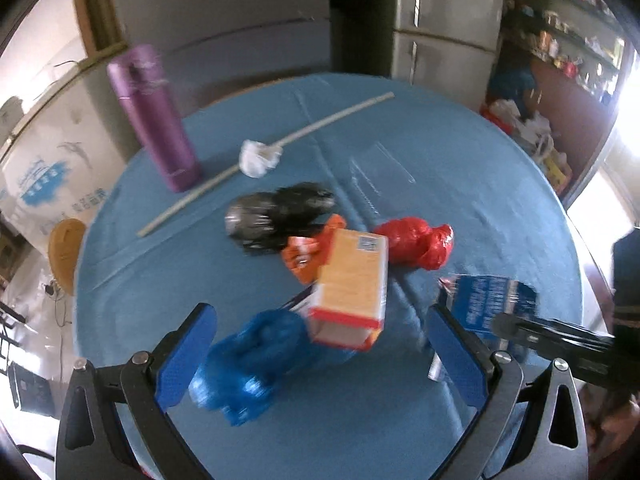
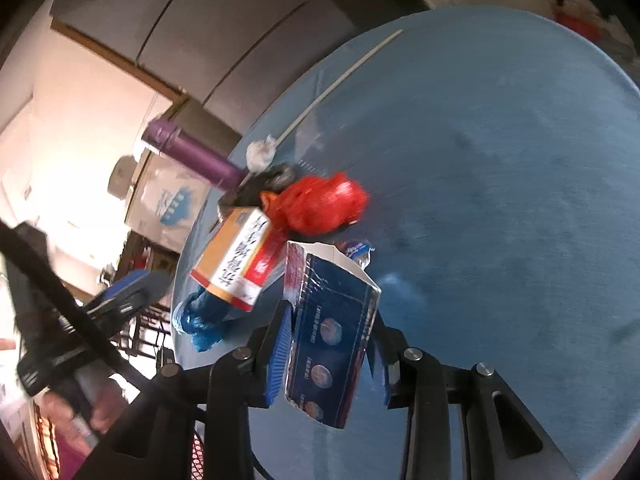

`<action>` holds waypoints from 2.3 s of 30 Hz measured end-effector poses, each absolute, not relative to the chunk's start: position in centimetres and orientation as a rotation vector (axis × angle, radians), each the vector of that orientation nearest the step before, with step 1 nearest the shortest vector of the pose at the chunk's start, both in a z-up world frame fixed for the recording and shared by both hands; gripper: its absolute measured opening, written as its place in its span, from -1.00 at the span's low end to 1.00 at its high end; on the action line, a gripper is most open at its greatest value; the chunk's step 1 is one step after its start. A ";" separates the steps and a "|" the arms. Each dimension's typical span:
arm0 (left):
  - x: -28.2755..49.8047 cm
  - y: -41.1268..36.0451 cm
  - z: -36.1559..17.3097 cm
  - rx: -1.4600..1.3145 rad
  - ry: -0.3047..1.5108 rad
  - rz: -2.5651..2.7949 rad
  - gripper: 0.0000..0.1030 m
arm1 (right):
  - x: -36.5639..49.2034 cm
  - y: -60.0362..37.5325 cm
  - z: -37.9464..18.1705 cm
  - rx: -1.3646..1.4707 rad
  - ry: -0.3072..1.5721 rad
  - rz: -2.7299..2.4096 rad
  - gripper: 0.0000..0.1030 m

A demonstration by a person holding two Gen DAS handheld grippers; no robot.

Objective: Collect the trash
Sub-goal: 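Grasp the blue medicine box with the right tool while the left tool grasps the orange box, then drop both boxes into the red basket by opening both tools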

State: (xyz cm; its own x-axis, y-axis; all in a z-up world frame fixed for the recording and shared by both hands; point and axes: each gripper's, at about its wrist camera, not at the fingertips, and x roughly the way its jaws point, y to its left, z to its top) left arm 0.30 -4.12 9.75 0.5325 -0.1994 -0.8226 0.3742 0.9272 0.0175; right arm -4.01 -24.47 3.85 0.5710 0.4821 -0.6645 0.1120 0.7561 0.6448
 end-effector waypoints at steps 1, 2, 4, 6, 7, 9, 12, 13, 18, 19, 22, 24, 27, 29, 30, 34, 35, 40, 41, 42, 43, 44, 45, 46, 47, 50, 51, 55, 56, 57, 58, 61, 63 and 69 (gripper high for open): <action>0.8 -5.0 9.1 0.220 0.958 -0.348 1.00 | -4.3 -25.1 3.9 0.715 0.948 0.232 -0.27; 1.2 -5.6 8.7 0.237 0.962 -0.348 1.00 | -4.5 -25.7 3.8 0.725 0.942 0.229 -0.27; 1.9 -6.7 7.6 0.285 0.974 -0.337 1.00 | -5.0 -26.9 3.7 0.766 0.929 0.228 -0.27; 2.8 -7.1 6.5 0.295 1.006 -0.315 1.00 | -5.5 -27.6 3.7 0.796 0.923 0.226 -0.27; 3.3 -7.1 6.2 0.291 1.018 -0.317 1.00 | -5.5 -27.7 3.6 0.805 0.920 0.226 -0.27; 3.7 -6.9 5.6 0.279 1.030 -0.309 0.83 | -5.6 -27.8 3.6 0.810 0.917 0.226 -0.28; 4.1 -6.3 5.0 0.250 1.060 -0.318 -0.03 | -5.9 -27.9 3.6 0.819 0.911 0.237 -0.27; 4.1 -6.2 5.0 0.233 1.066 -0.329 -0.06 | -6.0 -27.9 3.6 0.818 0.909 0.241 -0.28; 2.7 -5.2 6.5 0.215 0.990 -0.321 -0.08 | -6.4 -27.0 4.7 0.778 0.895 0.256 -0.28; 2.0 -4.7 7.4 0.205 0.963 -0.327 -0.08 | -6.5 -26.6 5.2 0.764 0.889 0.261 -0.28; -0.2 -3.4 10.4 0.192 0.880 -0.333 -0.08 | -6.9 -25.6 6.3 0.743 0.869 0.289 -0.27; -2.3 -1.8 12.5 0.169 0.826 -0.332 -0.08 | -7.0 -24.7 7.1 0.720 0.858 0.308 -0.28; -5.0 1.3 14.9 0.150 0.770 -0.288 -0.08 | -7.0 -22.7 8.4 0.682 0.850 0.353 -0.28; -6.9 3.9 16.1 0.131 0.746 -0.248 -0.08 | -7.0 -21.0 9.4 0.647 0.849 0.390 -0.28; -7.6 5.1 16.4 0.125 0.744 -0.227 -0.08 | -7.1 -20.1 9.7 0.630 0.850 0.409 -0.28; -10.8 11.0 16.5 0.087 0.762 -0.107 -0.08 | -7.0 -15.5 11.1 0.553 0.873 0.516 -0.28; -11.6 12.5 16.3 0.076 0.775 -0.074 -0.08 | -7.0 -14.1 11.4 0.528 0.878 0.545 -0.28; -15.2 19.5 13.1 0.021 0.881 0.098 -0.08 | -7.2 -6.7 11.9 0.422 0.936 0.703 -0.28; -15.9 20.9 12.2 0.001 0.909 0.130 -0.08 | -7.3 -5.4 11.8 0.405 0.949 0.732 -0.28; -16.6 22.3 11.2 -0.021 0.940 0.161 -0.08 | -7.4 -3.7 11.7 0.383 0.968 0.768 -0.28; -17.1 23.4 10.4 -0.040 0.963 0.182 -0.08 | -7.5 -2.1 11.4 0.361 0.985 0.799 -0.28; -17.8 24.6 9.3 -0.064 0.991 0.209 -0.08 | -7.6 -0.4 11.3 0.338 1.003 0.827 -0.28; -18.3 25.6 8.4 -0.087 1.015 0.225 -0.08 | -7.6 1.2 11.0 0.316 1.019 0.852 -0.28; -18.8 26.4 7.4 -0.113 1.041 0.234 -0.08 | -7.5 2.6 10.7 0.298 1.034 0.874 -0.28; -19.0 26.9 6.7 -0.130 1.057 0.237 -0.08 | -7.5 4.0 10.4 0.283 1.049 0.892 -0.28; -20.4 28.4 4.3 -0.188 1.116 0.241 -0.08 | -7.2 8.5 8.9 0.230 1.103 0.931 -0.28; -20.7 28.7 3.9 -0.202 1.128 0.241 -0.08 | -7.1 9.6 8.4 0.215 1.117 0.934 -0.28; -21.4 29.5 2.3 -0.240 1.164 0.240 -0.07 | -7.0 13.4 6.3 0.153 1.179 0.941 -0.25; -21.6 29.7 2.2 -0.243 1.168 0.241 -0.06 | -7.1 14.2 5.7 0.143 1.200 0.941 -0.23; -21.7 30.0 2.1 -0.245 1.173 0.244 -0.01 | -7.0 14.5 5.3 0.142 1.214 0.941 -0.16; -21.8 30.2 2.2 -0.247 1.172 0.248 0.03 | -7.0 14.9 4.9 0.144 1.232 0.941 -0.05; -22.5 30.7 2.5 -0.256 1.162 0.260 0.10 | -6.2 15.0 4.4 0.194 1.242 0.947 0.15; -22.5 30.9 2.5 -0.265 1.158 0.263 0.10 | -6.0 14.2 4.3 0.230 1.225 0.936 0.17; -21.3 29.4 3.2 -0.263 1.131 0.224 0.10 | -5.6 10.6 4.9 0.285 1.162 0.855 0.17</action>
